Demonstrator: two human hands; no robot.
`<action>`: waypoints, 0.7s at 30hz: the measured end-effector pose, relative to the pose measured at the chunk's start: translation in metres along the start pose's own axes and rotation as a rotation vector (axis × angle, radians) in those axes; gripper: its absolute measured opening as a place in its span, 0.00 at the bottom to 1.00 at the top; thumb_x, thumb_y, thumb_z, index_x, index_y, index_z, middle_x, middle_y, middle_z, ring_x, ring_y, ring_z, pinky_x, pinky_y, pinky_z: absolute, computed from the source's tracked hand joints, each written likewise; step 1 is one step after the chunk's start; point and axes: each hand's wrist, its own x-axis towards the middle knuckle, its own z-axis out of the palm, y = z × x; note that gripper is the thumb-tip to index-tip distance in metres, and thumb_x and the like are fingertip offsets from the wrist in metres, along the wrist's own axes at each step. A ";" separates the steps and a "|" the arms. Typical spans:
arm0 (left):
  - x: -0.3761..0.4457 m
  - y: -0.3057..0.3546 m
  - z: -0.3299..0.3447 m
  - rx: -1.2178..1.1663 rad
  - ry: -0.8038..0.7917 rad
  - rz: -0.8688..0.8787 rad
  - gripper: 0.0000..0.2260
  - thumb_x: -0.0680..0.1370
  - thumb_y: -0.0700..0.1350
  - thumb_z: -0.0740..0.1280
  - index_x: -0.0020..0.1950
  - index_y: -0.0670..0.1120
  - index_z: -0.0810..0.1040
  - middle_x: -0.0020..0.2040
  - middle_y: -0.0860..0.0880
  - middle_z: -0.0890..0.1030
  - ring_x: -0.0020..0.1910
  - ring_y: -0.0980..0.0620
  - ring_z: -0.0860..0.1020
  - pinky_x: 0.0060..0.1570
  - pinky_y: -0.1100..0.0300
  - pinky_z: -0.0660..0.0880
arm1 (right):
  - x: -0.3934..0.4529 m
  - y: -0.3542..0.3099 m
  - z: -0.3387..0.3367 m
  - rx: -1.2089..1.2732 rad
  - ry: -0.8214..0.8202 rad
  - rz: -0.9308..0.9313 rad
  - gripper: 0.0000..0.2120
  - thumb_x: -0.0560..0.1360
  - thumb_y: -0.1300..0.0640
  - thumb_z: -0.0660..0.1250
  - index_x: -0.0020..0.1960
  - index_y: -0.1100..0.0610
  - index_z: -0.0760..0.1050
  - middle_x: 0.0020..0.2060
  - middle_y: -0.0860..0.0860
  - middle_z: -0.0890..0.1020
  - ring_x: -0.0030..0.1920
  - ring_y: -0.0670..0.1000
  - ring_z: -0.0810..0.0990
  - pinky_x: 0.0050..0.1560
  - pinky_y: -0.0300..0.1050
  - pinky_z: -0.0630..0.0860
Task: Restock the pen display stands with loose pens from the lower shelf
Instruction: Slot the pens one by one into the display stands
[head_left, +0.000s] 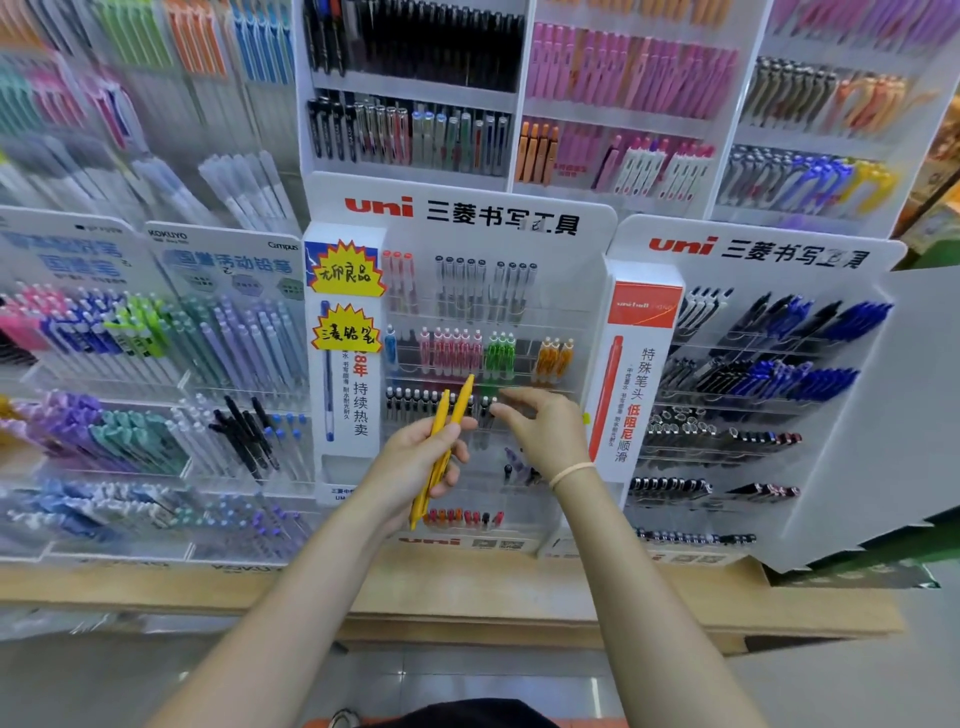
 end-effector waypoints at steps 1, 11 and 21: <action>-0.001 0.001 0.001 -0.009 -0.019 0.000 0.11 0.84 0.43 0.62 0.62 0.43 0.80 0.39 0.48 0.79 0.32 0.54 0.74 0.25 0.64 0.67 | -0.005 -0.003 -0.005 0.045 0.026 -0.017 0.15 0.78 0.51 0.70 0.62 0.55 0.81 0.57 0.48 0.84 0.57 0.45 0.79 0.61 0.40 0.74; -0.004 -0.002 0.025 0.012 0.055 -0.005 0.08 0.80 0.40 0.67 0.58 0.41 0.81 0.42 0.44 0.83 0.28 0.53 0.76 0.22 0.65 0.67 | -0.026 0.001 -0.046 0.785 -0.140 0.176 0.04 0.79 0.60 0.67 0.48 0.61 0.77 0.34 0.55 0.82 0.27 0.53 0.78 0.24 0.40 0.70; -0.025 -0.011 0.014 -0.455 0.461 0.150 0.12 0.68 0.40 0.72 0.50 0.41 0.78 0.33 0.52 0.75 0.26 0.59 0.70 0.20 0.69 0.61 | -0.051 0.011 -0.004 1.019 -0.311 0.320 0.03 0.81 0.62 0.65 0.51 0.62 0.73 0.43 0.61 0.85 0.37 0.56 0.84 0.32 0.42 0.79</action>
